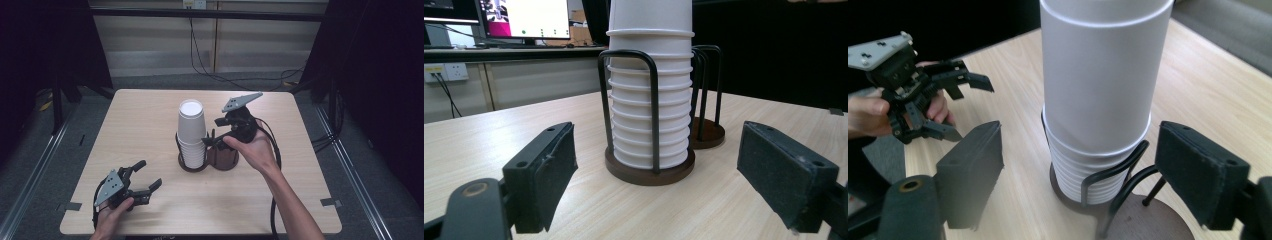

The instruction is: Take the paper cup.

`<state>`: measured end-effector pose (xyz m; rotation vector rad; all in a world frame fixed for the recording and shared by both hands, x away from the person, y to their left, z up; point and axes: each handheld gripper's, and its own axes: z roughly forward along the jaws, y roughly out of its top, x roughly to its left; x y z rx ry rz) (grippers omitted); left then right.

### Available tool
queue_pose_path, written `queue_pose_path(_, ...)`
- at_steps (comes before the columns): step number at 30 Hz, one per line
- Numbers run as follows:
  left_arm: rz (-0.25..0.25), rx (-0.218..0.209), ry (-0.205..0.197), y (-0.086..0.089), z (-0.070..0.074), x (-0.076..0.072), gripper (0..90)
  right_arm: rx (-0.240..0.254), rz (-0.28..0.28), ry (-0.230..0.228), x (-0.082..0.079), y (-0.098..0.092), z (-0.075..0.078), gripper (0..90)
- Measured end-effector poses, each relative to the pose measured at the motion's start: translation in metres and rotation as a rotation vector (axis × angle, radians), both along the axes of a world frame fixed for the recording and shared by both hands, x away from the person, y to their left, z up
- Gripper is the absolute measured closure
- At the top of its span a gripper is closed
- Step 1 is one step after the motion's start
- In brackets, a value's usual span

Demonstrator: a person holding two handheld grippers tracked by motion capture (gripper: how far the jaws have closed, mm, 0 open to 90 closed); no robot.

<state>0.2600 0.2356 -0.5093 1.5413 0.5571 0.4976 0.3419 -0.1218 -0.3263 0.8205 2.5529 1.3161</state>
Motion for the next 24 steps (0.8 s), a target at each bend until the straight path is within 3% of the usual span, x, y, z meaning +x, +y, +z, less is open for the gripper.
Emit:
queue_pose_path(3, 0.005, 0.002, -0.001, 0.0, 0.0, 0.0, 15.7, -0.039, 0.0, 0.021, 0.008, 0.007, 0.006, 16.8)
queue_pose_path(4, 0.011, 0.021, -0.016, 0.001, 0.001, 0.001, 15.8, -0.055, 0.004, 0.028, 0.01, 0.01, 0.008, 17.4)
queue_pose_path(11, 0.007, 0.021, -0.017, 0.002, 0.001, 0.001, 15.8, -0.109, 0.036, 0.081, 0.022, 0.026, 0.017, 16.6)
queue_pose_path(12, -0.006, 0.004, 0.002, 0.0, 0.0, 0.0, 15.8, -0.118, 0.04, 0.085, 0.025, 0.028, 0.019, 16.7)
queue_pose_path(14, 0.01, 0.02, -0.015, 0.001, 0.0, 0.0, 15.8, -0.124, 0.038, 0.099, 0.029, 0.03, 0.021, 16.7)
queue_pose_path(16, -0.008, 0.0, 0.002, 0.0, 0.0, 0.0, 15.8, -0.144, 0.039, 0.105, 0.034, 0.033, 0.023, 16.6)
queue_pose_path(20, 0.005, 0.02, -0.019, 0.002, 0.001, 0.001, 15.8, -0.164, 0.046, 0.15, 0.043, 0.039, 0.026, 15.6)
queue_pose_path(24, 0.008, 0.018, -0.015, 0.001, 0.001, 0.001, 15.8, -0.2, 0.051, 0.157, 0.052, 0.048, 0.026, 16.7)
